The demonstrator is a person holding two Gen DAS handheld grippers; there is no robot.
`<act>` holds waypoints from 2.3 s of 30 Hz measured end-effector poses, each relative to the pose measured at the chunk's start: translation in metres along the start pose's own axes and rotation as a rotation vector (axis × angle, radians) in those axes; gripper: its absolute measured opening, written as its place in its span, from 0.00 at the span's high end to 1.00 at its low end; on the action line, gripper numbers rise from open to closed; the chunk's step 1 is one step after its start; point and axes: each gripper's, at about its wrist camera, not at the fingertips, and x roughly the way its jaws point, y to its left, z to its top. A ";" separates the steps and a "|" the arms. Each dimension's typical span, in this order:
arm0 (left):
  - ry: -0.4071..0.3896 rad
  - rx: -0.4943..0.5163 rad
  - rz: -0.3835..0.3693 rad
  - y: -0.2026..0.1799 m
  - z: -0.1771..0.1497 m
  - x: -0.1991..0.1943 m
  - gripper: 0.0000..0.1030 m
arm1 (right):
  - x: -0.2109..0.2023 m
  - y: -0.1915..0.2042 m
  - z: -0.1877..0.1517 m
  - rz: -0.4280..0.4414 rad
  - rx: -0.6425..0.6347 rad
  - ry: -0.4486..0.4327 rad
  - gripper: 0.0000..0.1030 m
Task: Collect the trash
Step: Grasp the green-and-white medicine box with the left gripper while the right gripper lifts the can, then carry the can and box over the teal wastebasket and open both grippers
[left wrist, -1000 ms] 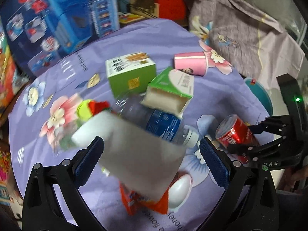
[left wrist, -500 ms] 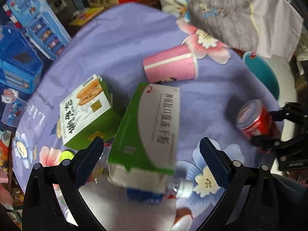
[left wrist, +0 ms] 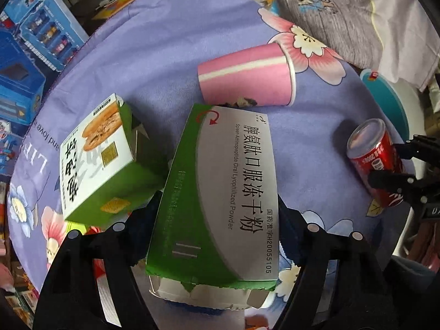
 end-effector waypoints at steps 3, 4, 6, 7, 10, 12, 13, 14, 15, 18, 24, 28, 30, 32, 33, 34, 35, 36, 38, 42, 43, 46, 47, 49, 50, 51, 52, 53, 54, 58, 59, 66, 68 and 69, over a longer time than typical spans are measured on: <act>-0.028 -0.029 -0.011 -0.006 -0.008 -0.015 0.26 | -0.010 -0.010 -0.005 0.011 0.017 -0.022 0.40; -0.042 -0.037 -0.014 -0.009 -0.012 -0.023 0.26 | -0.015 -0.014 -0.007 0.015 0.024 -0.033 0.40; -0.071 -0.044 -0.037 -0.018 -0.017 -0.037 0.26 | -0.026 -0.024 -0.011 0.019 0.042 -0.060 0.40; -0.089 -0.045 -0.048 -0.025 -0.018 -0.043 0.26 | -0.033 -0.030 -0.013 0.020 0.053 -0.076 0.40; -0.149 -0.037 -0.073 -0.056 -0.011 -0.058 0.26 | -0.056 -0.050 -0.018 0.017 0.096 -0.133 0.40; -0.178 -0.012 -0.111 -0.080 -0.004 -0.066 0.26 | -0.072 -0.068 -0.023 0.012 0.134 -0.176 0.40; -0.189 0.006 -0.121 -0.094 0.002 -0.068 0.26 | -0.083 -0.080 -0.026 0.005 0.157 -0.202 0.40; -0.195 0.025 -0.132 -0.108 0.008 -0.068 0.26 | -0.090 -0.090 -0.029 0.000 0.173 -0.219 0.40; -0.197 0.043 -0.151 -0.123 0.013 -0.069 0.26 | -0.101 -0.104 -0.034 -0.012 0.201 -0.247 0.40; -0.197 0.107 -0.199 -0.171 0.027 -0.064 0.26 | -0.124 -0.144 -0.046 -0.056 0.283 -0.306 0.40; -0.134 0.227 -0.245 -0.256 0.058 -0.032 0.26 | -0.144 -0.218 -0.073 -0.093 0.447 -0.348 0.40; -0.081 0.268 -0.262 -0.296 0.073 -0.009 0.26 | -0.142 -0.239 -0.082 -0.100 0.489 -0.335 0.40; -0.053 0.273 -0.265 -0.309 0.081 0.004 0.25 | -0.140 -0.249 -0.084 -0.105 0.500 -0.329 0.40; -0.039 0.281 -0.257 -0.320 0.087 0.014 0.25 | -0.137 -0.256 -0.084 -0.109 0.515 -0.323 0.40; -0.028 0.285 -0.252 -0.325 0.090 0.019 0.25 | -0.136 -0.259 -0.083 -0.110 0.520 -0.320 0.40; -0.019 0.286 -0.252 -0.327 0.091 0.022 0.25 | -0.134 -0.262 -0.082 -0.111 0.524 -0.317 0.40; -0.011 0.287 -0.258 -0.328 0.092 0.024 0.25 | -0.131 -0.265 -0.082 -0.111 0.528 -0.312 0.40; -0.004 0.287 -0.260 -0.329 0.092 0.027 0.24 | -0.130 -0.267 -0.083 -0.109 0.530 -0.309 0.40; 0.000 0.284 -0.259 -0.325 0.092 0.029 0.24 | -0.124 -0.270 -0.080 -0.109 0.534 -0.296 0.40; 0.010 0.271 -0.264 -0.321 0.092 0.035 0.23 | -0.114 -0.272 -0.075 -0.104 0.535 -0.278 0.40; 0.009 0.269 -0.264 -0.319 0.093 0.035 0.23 | -0.112 -0.273 -0.074 -0.101 0.536 -0.276 0.40; 0.006 0.258 -0.270 -0.313 0.090 0.032 0.23 | -0.108 -0.274 -0.070 -0.098 0.534 -0.271 0.40; 0.003 0.253 -0.273 -0.311 0.089 0.031 0.21 | -0.107 -0.274 -0.069 -0.097 0.533 -0.267 0.40; -0.008 0.236 -0.276 -0.305 0.087 0.029 0.18 | -0.103 -0.274 -0.067 -0.098 0.531 -0.259 0.40; -0.010 0.226 -0.278 -0.301 0.087 0.028 0.15 | -0.100 -0.275 -0.066 -0.097 0.533 -0.253 0.40; -0.014 0.216 -0.283 -0.299 0.086 0.026 0.12 | -0.098 -0.275 -0.065 -0.096 0.534 -0.248 0.40; -0.022 0.203 -0.290 -0.295 0.085 0.024 0.11 | -0.096 -0.276 -0.064 -0.097 0.536 -0.243 0.40; -0.026 0.194 -0.294 -0.293 0.085 0.023 0.10 | -0.093 -0.276 -0.063 -0.099 0.534 -0.238 0.40; -0.030 0.184 -0.301 -0.290 0.084 0.021 0.10 | -0.091 -0.275 -0.063 -0.098 0.533 -0.233 0.39; -0.043 0.143 -0.329 -0.278 0.081 0.017 0.10 | -0.082 -0.272 -0.059 -0.090 0.531 -0.209 0.31; -0.042 0.132 -0.334 -0.276 0.080 0.017 0.09 | -0.080 -0.272 -0.058 -0.084 0.538 -0.208 0.28; -0.046 0.095 -0.350 -0.263 0.070 0.015 0.09 | -0.080 -0.262 -0.056 -0.100 0.530 -0.199 0.25; -0.047 0.085 -0.353 -0.259 0.065 0.014 0.09 | -0.080 -0.259 -0.056 -0.104 0.528 -0.192 0.24; -0.048 0.081 -0.354 -0.256 0.063 0.014 0.09 | -0.080 -0.257 -0.056 -0.107 0.527 -0.188 0.23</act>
